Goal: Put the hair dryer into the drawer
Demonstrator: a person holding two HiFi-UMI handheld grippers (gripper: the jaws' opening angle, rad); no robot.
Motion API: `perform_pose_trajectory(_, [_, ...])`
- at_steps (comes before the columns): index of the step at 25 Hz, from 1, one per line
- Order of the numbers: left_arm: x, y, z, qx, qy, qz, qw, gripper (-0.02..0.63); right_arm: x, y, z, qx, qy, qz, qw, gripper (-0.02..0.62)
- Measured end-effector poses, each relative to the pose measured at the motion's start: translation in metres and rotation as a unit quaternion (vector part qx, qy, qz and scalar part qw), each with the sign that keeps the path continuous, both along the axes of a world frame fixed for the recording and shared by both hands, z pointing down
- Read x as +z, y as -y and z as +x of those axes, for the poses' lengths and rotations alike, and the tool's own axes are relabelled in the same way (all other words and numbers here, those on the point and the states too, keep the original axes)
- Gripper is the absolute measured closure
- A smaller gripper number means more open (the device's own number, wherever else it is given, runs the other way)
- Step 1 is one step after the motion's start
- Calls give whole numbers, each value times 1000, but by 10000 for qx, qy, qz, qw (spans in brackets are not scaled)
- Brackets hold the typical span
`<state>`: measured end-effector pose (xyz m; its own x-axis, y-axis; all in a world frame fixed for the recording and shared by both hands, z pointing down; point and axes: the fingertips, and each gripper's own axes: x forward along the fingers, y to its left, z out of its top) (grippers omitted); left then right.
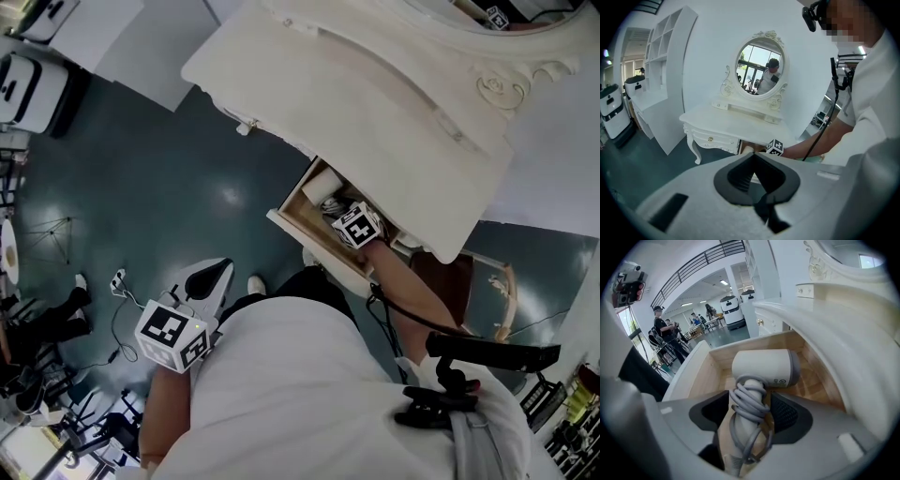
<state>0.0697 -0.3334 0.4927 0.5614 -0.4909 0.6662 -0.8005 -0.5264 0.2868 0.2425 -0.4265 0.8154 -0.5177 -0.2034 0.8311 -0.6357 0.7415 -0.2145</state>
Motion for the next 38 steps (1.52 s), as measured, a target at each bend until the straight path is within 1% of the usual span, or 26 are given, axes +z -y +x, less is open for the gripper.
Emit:
perform_pose_trajectory(4, [-7, -7, -5, 225, -108, 190, 9995, 610, -15, -6, 3, 209, -23, 112, 9997, 328])
perform_pose_trajectory(6, [-11, -14, -12, 298, -188, 274, 9990, 611, -24, -11, 5, 411, -24, 197, 9990, 335])
perform_pose_trajectory(8, [-13, -23, -23, 348, -276, 336, 9985, 609, -37, -16, 5, 635, -5, 340, 9974, 376])
perform_pose_trajectory(10, [-15, -35, -36, 387, -364, 387, 9978, 610, -51, -24, 3, 805, -15, 515, 9954, 385])
perform_pose_trajectory(13, [-14, -56, -56, 426, -497, 429, 9969, 610, -70, -42, 0, 1047, -20, 702, 9920, 416])
perform_pose_trajectory(15, [-14, -69, -68, 453, -583, 440, 9963, 611, -82, -54, -3, 1196, -39, 785, 9897, 456])
perform_pose_trajectory(20, [-15, -96, -96, 580, -744, 490, 9943, 611, -112, -89, -22, 1510, -19, 821, 9851, 594])
perform_pose_trajectory(24, [-16, -120, -121, 641, -866, 536, 9927, 611, -135, -128, -55, 1572, 95, 751, 9847, 595])
perform_pose_trajectory(30, [-9, -160, -162, 803, -951, 497, 9910, 611, -170, -188, -123, 1485, 336, 726, 9857, 595])
perform_pose_trajectory(35, [-2, -186, -183, 1005, -907, 543, 9893, 610, -197, -229, -168, 1316, 535, 816, 9865, 595])
perform_pose_trajectory(38, [3, -201, -192, 1088, -959, 548, 9879, 611, -212, -250, -192, 1186, 622, 900, 9869, 595])
